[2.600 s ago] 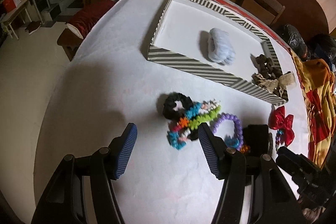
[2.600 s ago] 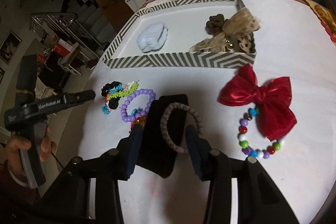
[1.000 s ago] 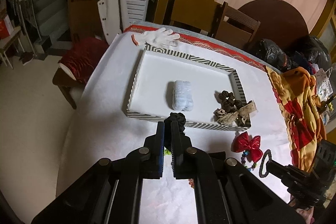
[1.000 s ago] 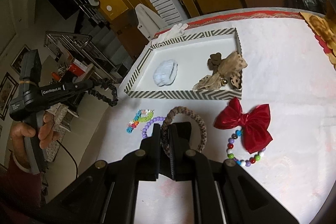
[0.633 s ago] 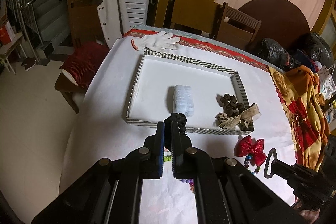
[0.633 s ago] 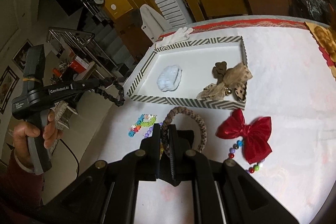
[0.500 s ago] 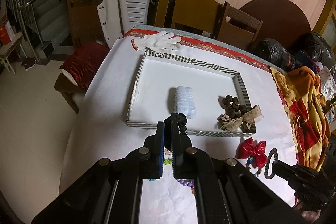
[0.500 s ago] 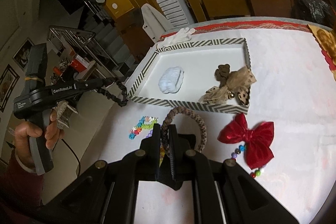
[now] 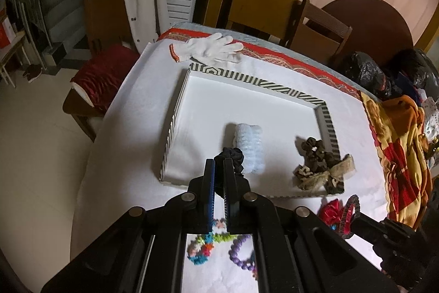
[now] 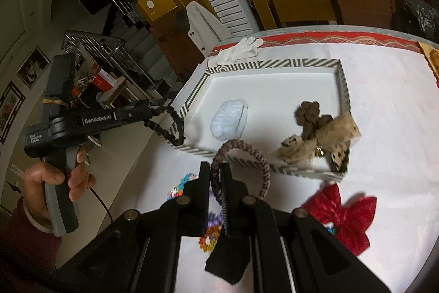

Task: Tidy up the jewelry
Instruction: 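Carry the black scrunchie with the left tool while the right tool carries the bracelet over the tray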

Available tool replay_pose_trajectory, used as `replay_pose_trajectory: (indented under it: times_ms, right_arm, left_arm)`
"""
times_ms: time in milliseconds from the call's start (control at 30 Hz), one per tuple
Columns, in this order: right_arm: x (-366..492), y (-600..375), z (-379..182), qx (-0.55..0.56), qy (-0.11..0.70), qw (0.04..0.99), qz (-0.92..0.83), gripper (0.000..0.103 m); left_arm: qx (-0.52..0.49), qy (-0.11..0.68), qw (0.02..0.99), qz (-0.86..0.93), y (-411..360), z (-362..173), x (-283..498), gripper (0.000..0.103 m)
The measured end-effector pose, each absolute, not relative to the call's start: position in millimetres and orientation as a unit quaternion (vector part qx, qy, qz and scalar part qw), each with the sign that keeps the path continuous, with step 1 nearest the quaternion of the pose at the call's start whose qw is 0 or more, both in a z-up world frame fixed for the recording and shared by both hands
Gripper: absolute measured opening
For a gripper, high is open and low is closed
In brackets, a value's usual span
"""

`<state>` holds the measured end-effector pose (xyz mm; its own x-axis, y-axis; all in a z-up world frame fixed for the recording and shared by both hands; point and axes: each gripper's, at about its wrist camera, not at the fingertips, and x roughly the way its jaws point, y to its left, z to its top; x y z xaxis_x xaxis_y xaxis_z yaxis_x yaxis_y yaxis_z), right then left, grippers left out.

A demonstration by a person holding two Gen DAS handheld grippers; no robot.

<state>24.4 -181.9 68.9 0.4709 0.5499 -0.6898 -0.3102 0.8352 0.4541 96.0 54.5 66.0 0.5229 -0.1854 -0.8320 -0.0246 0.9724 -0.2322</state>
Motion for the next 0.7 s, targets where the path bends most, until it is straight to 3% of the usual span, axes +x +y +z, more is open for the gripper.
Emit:
replay_pose_trajectory:
  times_ms: [700]
  right_arm:
    - [107,-157,38,0.122,0.481,0.836,0.234,0.008]
  left_arm:
    - [-0.106,0.525,0.844,-0.033,62,11,145,0.001]
